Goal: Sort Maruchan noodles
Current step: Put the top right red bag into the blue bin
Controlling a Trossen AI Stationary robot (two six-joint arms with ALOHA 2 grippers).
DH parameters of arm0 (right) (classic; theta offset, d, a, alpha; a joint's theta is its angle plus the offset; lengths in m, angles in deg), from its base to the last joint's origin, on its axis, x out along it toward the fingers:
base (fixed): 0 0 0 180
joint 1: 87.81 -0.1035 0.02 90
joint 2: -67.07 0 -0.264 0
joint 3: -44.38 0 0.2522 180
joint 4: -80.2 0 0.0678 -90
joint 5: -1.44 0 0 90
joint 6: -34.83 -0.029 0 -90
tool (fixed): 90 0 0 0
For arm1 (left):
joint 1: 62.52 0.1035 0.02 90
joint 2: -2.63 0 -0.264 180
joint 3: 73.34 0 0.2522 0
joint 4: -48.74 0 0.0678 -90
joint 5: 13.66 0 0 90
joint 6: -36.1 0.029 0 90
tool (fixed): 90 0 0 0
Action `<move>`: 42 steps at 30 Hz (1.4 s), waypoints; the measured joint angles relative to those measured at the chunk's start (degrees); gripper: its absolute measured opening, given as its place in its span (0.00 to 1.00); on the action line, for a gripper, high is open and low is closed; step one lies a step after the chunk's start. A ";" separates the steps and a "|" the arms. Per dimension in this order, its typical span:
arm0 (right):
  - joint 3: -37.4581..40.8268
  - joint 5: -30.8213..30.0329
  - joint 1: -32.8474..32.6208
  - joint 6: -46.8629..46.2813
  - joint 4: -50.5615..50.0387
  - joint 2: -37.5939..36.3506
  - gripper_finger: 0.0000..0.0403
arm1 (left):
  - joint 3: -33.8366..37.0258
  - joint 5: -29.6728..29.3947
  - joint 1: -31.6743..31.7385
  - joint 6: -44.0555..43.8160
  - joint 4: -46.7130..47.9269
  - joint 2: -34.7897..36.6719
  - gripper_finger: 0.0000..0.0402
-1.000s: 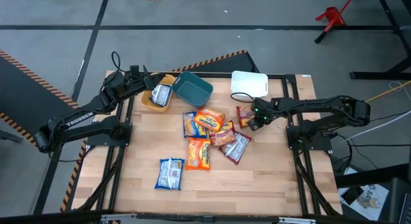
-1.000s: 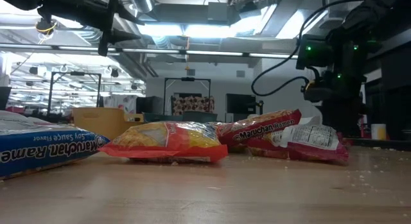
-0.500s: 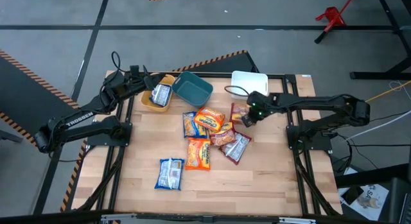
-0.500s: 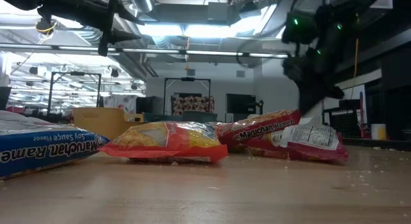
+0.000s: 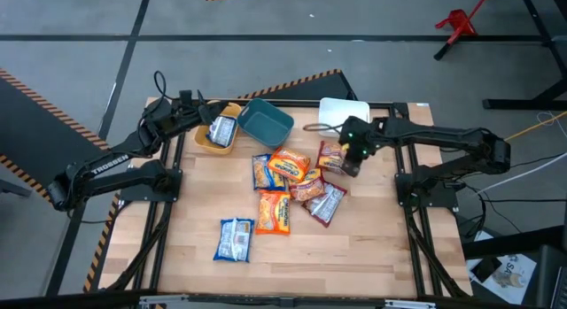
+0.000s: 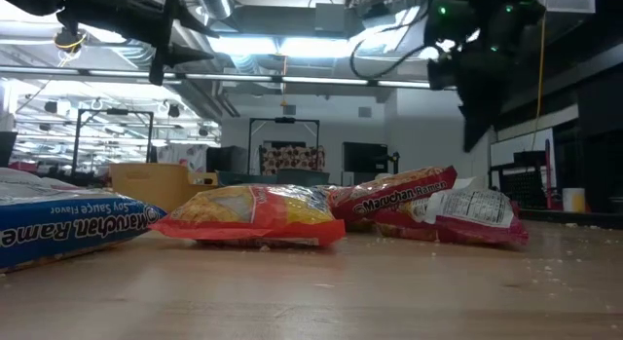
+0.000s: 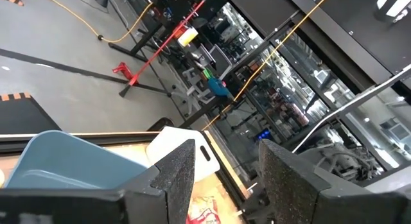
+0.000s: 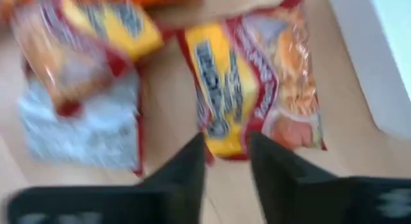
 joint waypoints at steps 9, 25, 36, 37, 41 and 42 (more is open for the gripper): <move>5.17 -9.89 0.90 13.28 4.21 3.44 0.89 | 0.00 0.66 -0.02 0.10 0.09 0.00 0.41; 5.94 -0.43 7.98 19.65 9.54 17.18 0.84 | 0.00 0.66 -0.01 -0.24 0.18 0.00 0.41; 5.89 1.92 6.86 16.81 9.45 18.81 0.08 | 0.02 0.89 -0.02 -0.11 0.51 0.00 0.41; 5.86 2.58 6.86 16.55 9.52 18.80 0.05 | 0.02 0.91 -0.02 -0.11 0.89 0.00 0.41; 4.69 4.11 6.78 14.59 9.04 18.74 0.04 | 0.02 0.88 -0.02 -0.07 2.30 -0.02 0.41; 4.09 4.56 6.79 14.08 8.81 18.44 0.02 | 0.02 0.86 -0.02 -0.07 2.64 0.00 0.41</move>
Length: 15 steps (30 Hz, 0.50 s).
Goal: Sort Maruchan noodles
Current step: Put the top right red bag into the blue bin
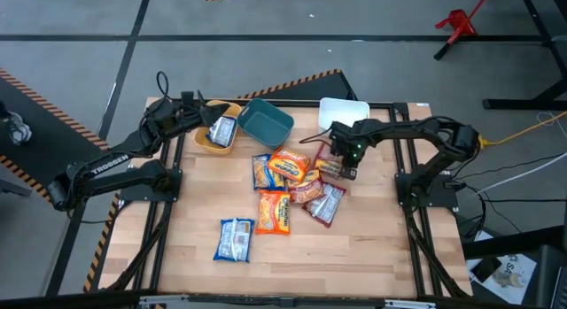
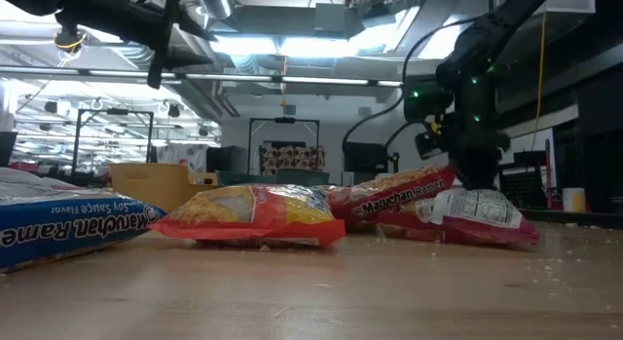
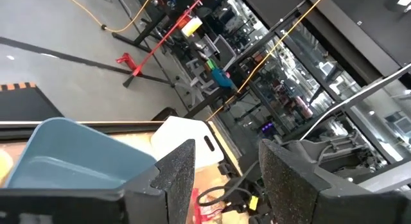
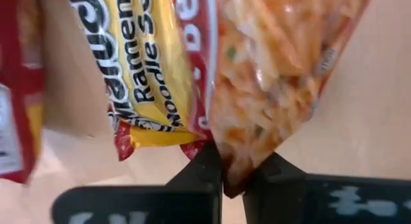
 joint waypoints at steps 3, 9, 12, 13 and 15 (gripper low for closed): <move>-2.61 0.78 0.03 -0.75 -0.93 -0.52 0.01 | 0.02 -0.16 0.00 0.03 1.15 -0.02 0.41; -9.34 2.01 0.03 -4.06 -2.59 -1.69 0.00 | 0.02 -0.04 0.00 0.74 1.40 -0.02 0.41; -13.80 2.25 0.03 -6.48 -2.50 -1.96 0.00 | 0.02 0.71 -0.14 2.00 1.38 -0.01 0.42; -15.66 2.47 0.03 -7.03 -2.60 -2.01 0.00 | 0.02 0.74 -0.35 2.05 1.36 0.00 0.43; -19.62 2.48 0.03 -8.31 -2.34 -2.01 0.00 | 0.02 0.96 -0.96 2.47 1.08 -0.02 0.45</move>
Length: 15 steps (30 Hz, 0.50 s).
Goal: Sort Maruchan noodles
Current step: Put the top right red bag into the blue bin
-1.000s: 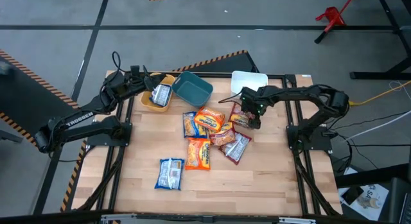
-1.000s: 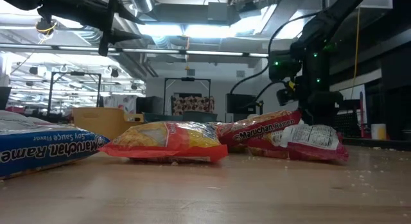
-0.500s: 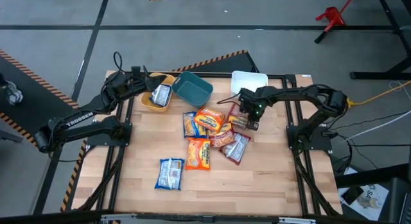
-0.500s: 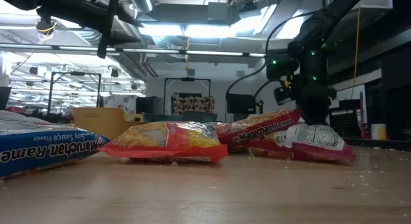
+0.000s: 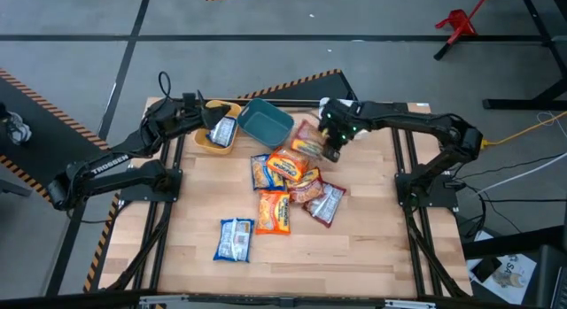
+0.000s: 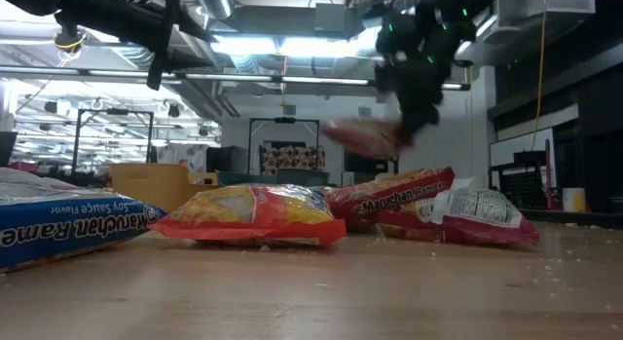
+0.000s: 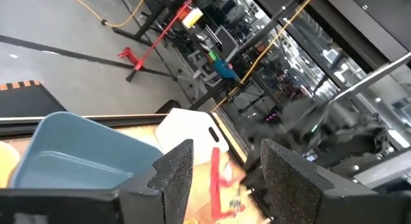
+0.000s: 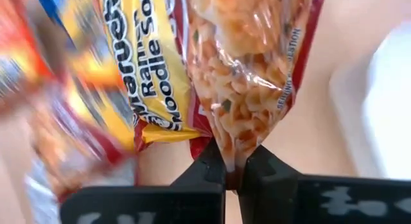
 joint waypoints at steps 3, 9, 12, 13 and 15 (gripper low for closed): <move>-6.14 -0.55 0.00 -2.65 0.99 -0.02 0.00 | 0.00 0.58 -1.61 1.76 -1.22 0.00 0.48; -14.51 -1.58 0.48 -7.30 6.51 -0.07 0.00 | 0.00 0.57 -5.48 5.50 -9.39 -0.76 0.59; -16.10 -2.16 0.48 -9.47 10.99 -0.04 0.00 | 0.00 0.99 -7.24 6.32 -16.36 -2.91 0.64; -16.36 -2.20 0.48 -10.22 12.90 -0.07 0.00 | 0.00 1.26 -7.79 6.37 -18.59 -3.79 0.65; -16.71 -2.04 0.41 -12.00 16.79 -0.07 0.00 | -0.02 0.55 -8.65 6.39 -21.23 -5.53 0.67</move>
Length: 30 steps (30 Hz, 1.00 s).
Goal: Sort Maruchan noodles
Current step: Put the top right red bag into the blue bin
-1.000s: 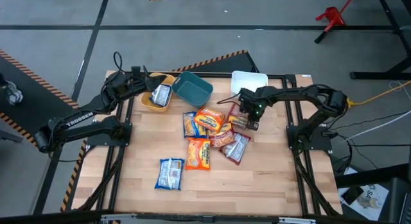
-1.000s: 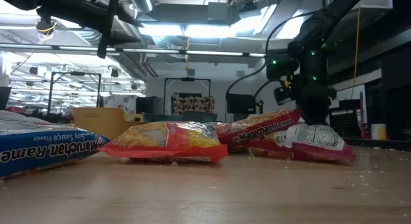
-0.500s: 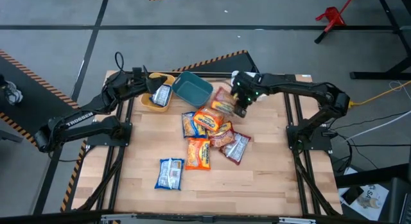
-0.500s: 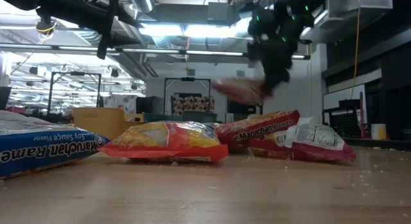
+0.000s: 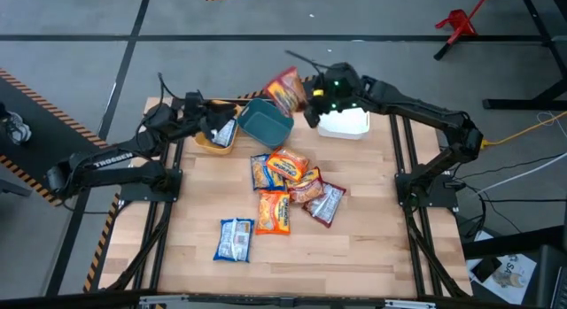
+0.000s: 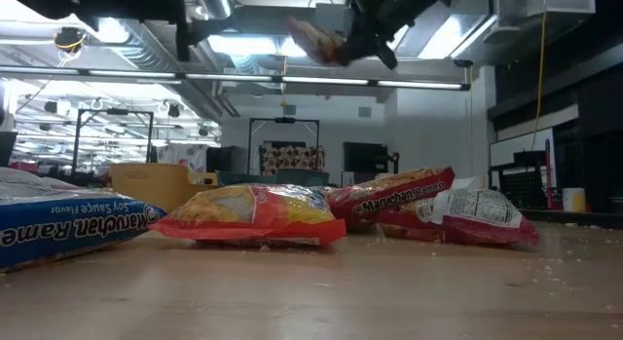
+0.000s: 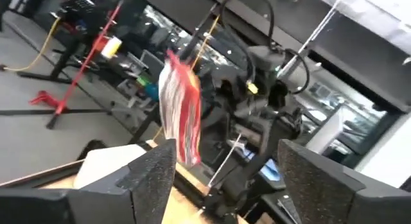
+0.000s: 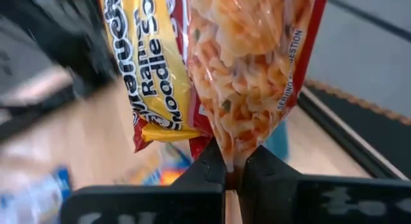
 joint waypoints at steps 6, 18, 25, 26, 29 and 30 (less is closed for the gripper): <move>-0.49 0.16 -0.06 -3.14 4.63 0.00 0.00 | 0.02 -4.64 -1.75 3.96 -3.28 -5.48 0.66; -0.51 -3.28 -2.11 -5.39 6.12 2.18 0.00 | -0.43 -6.23 -4.44 6.46 -13.15 -15.42 0.66; -0.49 -4.54 -4.22 -4.67 7.50 3.41 0.00 | -3.48 -5.54 -4.56 7.17 -13.27 -18.56 0.67; -0.49 -4.55 -4.26 -4.55 7.73 3.41 0.00 | -3.72 -5.54 -4.56 7.57 -13.28 -18.85 0.67; -0.49 -4.98 -4.97 -4.52 8.07 3.39 0.00 | -4.06 -5.83 -4.53 7.61 -12.91 -19.48 0.66; -0.49 -5.54 -4.95 -4.50 7.99 3.39 0.00 | -4.07 -6.05 -4.53 7.58 -12.84 -19.66 0.66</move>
